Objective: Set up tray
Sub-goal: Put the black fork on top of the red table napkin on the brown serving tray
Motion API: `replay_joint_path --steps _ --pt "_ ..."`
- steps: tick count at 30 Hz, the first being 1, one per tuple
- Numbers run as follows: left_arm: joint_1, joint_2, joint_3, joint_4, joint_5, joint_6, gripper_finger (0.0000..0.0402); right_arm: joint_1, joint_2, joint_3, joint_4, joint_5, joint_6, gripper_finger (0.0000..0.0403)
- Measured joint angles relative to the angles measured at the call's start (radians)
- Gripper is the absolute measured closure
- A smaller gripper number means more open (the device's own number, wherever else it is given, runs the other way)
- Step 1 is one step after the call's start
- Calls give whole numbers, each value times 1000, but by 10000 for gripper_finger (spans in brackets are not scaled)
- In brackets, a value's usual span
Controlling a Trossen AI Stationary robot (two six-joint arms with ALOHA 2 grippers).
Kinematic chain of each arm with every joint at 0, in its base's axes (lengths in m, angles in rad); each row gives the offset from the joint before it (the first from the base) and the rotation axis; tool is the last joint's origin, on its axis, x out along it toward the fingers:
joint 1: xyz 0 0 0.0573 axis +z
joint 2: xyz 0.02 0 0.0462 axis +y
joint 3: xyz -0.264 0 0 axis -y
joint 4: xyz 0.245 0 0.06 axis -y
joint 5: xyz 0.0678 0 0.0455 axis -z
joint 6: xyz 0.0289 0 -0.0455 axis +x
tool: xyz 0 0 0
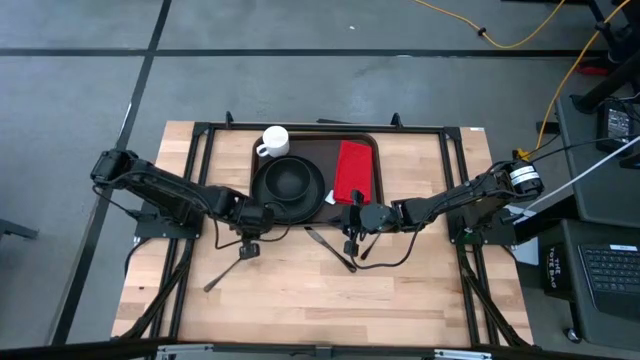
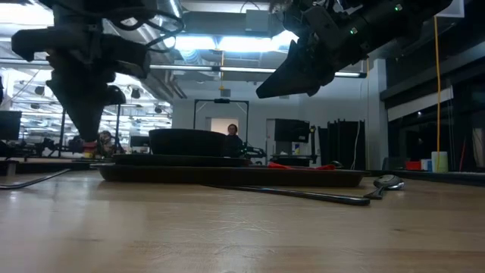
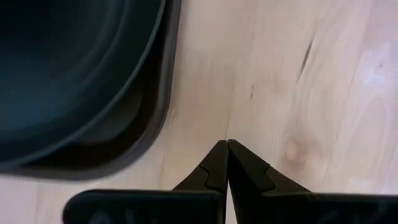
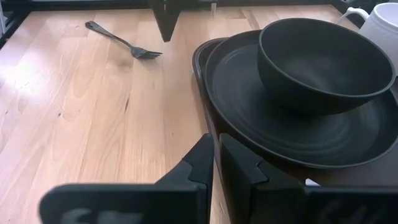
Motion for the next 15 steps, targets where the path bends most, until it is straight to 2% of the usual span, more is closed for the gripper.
replay_joint_path --steps 7,12,15 --pt "-19 0 1 -69 38 -138 398 0 0 0 -5 0 -20 370" --pt "-52 0 1 -100 33 -177 401 0 0 0 -5 0 -21 370" --pt "-77 0 1 -100 -4 -206 400 0 0 0 -5 0 -23 370"
